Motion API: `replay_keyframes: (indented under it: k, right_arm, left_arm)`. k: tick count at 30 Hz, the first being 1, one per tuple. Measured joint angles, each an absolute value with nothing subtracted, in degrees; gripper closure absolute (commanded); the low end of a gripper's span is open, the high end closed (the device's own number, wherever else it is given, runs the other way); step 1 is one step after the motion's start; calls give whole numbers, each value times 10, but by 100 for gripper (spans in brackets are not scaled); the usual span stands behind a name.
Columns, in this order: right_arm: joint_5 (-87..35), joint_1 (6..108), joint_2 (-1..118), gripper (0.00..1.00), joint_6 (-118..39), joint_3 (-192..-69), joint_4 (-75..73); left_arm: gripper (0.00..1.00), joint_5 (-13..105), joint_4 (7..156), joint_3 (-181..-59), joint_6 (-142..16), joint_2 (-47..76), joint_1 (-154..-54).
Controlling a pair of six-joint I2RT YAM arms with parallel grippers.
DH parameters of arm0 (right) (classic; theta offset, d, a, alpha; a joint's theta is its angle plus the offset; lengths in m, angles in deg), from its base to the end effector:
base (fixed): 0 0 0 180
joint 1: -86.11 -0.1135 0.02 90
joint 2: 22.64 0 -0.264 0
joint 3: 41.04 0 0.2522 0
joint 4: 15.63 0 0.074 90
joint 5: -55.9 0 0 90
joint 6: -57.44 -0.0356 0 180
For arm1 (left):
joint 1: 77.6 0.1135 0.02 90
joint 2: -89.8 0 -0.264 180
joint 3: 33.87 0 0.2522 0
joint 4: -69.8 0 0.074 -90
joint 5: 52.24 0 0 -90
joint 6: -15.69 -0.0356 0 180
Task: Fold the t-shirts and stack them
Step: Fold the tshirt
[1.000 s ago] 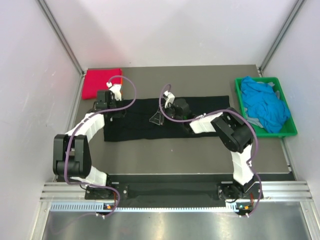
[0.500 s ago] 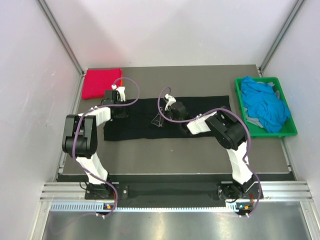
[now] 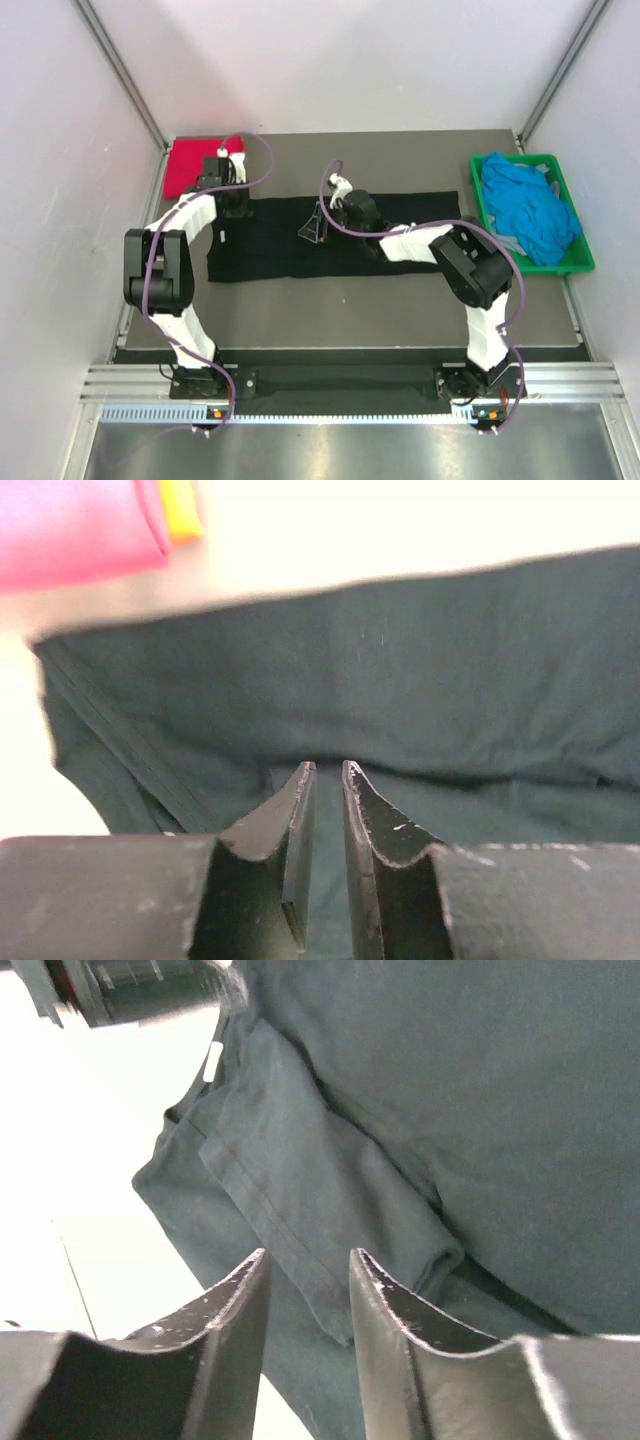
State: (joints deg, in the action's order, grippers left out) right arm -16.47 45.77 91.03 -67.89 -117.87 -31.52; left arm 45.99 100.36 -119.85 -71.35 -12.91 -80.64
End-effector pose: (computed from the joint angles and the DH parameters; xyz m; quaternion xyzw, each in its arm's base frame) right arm 0.3197 0.2857 0.1655 -0.1224 0.8096 0.4433 0.3649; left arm 0.3929 -0.0260 0.2182 0.0268 0.9289 -0.0857 0.3592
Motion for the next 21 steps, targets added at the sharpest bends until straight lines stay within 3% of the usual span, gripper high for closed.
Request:
replay_keyframes:
  k: [11,21]
  right_arm:
    - [-169,462,937,57,-574,-1308,-168]
    - [-162,476,972,55,-520,-1329,-109]
  left_arm:
    - [74,511,1049,-1157,-719,-129,-753]
    - [75,540,1058,-1178,-752,-156,-751]
